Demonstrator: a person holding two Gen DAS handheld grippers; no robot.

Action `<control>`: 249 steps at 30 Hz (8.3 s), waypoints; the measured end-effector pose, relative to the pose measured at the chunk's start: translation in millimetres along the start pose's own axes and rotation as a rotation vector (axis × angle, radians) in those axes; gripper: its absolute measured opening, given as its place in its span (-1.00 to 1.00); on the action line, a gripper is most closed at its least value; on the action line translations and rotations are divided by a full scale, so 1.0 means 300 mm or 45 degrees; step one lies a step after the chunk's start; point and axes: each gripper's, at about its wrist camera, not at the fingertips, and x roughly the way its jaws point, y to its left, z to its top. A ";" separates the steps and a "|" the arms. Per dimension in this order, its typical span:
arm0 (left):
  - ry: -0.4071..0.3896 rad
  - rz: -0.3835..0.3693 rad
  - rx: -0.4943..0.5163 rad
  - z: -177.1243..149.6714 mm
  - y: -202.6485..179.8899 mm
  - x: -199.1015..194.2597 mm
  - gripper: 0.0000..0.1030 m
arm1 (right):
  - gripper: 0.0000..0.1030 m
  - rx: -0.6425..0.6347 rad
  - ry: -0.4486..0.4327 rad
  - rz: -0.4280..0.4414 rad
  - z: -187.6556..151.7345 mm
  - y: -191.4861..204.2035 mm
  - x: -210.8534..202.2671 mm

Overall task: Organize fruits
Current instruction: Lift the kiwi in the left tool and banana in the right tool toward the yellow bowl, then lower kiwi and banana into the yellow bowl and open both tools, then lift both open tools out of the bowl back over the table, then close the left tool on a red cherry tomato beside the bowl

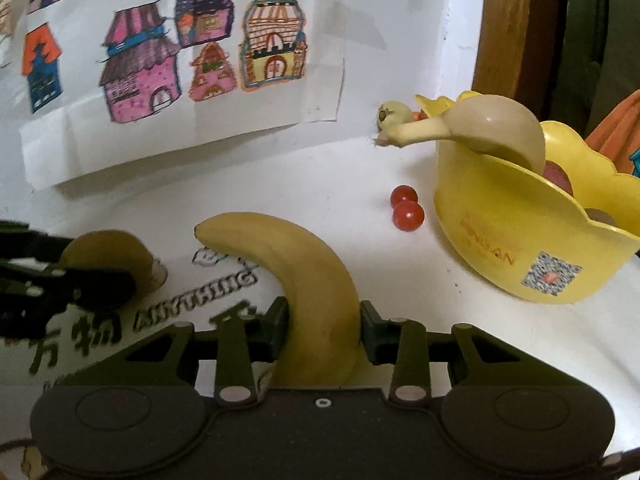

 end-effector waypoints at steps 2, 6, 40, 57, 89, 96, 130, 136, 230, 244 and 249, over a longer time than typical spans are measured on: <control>0.007 -0.010 0.006 -0.006 -0.014 -0.008 0.21 | -0.25 -0.041 -0.011 -0.016 -0.023 0.004 -0.036; 0.001 -0.032 0.015 -0.013 -0.044 -0.032 0.21 | -0.25 -0.170 -0.056 -0.088 -0.073 0.018 -0.123; -0.424 -0.079 0.067 0.420 -0.379 -0.121 0.21 | -0.25 -0.177 -0.624 -0.487 0.027 -0.251 -0.469; -0.406 -0.111 0.021 0.547 -0.501 0.234 0.21 | -0.25 -0.010 -0.582 -0.499 0.169 -0.495 -0.221; -0.377 -0.139 0.103 0.513 -0.548 0.363 0.55 | -0.08 0.186 -0.508 -0.388 0.144 -0.605 -0.120; -0.443 -0.127 0.049 0.509 -0.513 0.296 0.85 | 0.44 0.183 -0.546 -0.393 0.126 -0.583 -0.177; -0.524 -0.079 0.022 0.068 -0.354 -0.338 0.99 | 0.99 0.144 -0.592 -0.351 -0.160 -0.116 -0.723; -0.456 -0.065 0.007 -0.027 -0.332 -0.373 0.99 | 0.99 0.177 -0.531 -0.374 -0.234 -0.043 -0.760; -0.265 0.141 0.497 0.325 -0.178 0.263 0.99 | 0.58 0.016 -0.173 0.012 0.048 -0.063 -0.019; -0.066 -0.208 0.278 0.393 -0.169 0.542 0.93 | 0.63 -0.011 -0.199 0.049 0.021 -0.096 -0.052; -0.019 -0.305 0.182 0.402 -0.156 0.589 0.78 | 0.65 -0.022 -0.198 0.042 0.013 -0.094 -0.059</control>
